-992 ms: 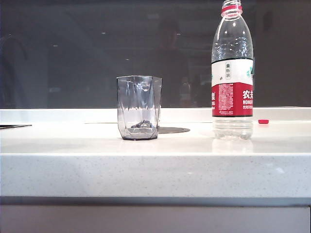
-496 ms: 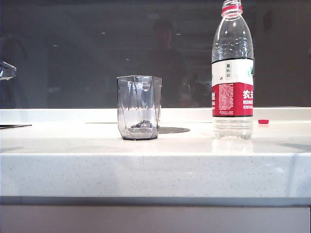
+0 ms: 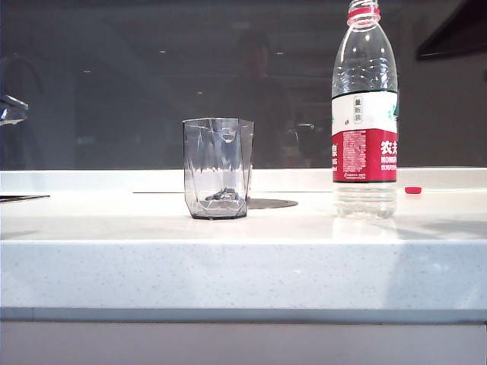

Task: Pick up the mineral water bottle on the table and pour water into the mug until it's half full.

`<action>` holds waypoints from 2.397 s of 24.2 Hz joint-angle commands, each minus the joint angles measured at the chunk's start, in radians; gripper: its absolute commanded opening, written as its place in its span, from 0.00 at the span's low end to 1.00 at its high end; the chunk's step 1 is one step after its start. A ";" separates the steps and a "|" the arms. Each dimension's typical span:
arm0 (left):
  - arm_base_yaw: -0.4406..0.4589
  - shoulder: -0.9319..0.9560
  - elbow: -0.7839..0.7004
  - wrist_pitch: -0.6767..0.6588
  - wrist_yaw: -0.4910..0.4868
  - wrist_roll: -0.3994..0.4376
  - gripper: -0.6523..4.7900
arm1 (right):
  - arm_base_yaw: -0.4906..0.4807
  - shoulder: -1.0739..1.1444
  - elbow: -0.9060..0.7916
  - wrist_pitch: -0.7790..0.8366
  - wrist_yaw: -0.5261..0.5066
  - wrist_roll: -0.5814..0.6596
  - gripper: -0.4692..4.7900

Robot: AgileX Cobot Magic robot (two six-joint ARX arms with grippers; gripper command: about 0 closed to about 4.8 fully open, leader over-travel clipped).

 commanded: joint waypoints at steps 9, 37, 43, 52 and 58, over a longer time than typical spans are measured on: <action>-0.018 0.025 0.002 -0.001 0.000 0.002 0.11 | -0.087 0.560 -0.002 0.586 0.006 0.000 1.00; -0.107 0.024 0.003 -0.001 0.001 0.002 0.11 | -0.182 1.312 0.214 1.169 0.006 0.022 1.00; -0.107 0.024 0.003 -0.001 0.001 0.002 0.11 | -0.188 1.312 0.223 1.170 0.010 0.021 0.96; -0.107 0.023 0.003 -0.001 0.001 0.002 0.11 | -0.188 1.311 0.222 1.170 -0.003 0.021 0.52; -0.107 0.023 0.003 -0.001 0.000 0.002 0.11 | -0.186 1.305 0.222 1.181 -0.004 -0.044 0.52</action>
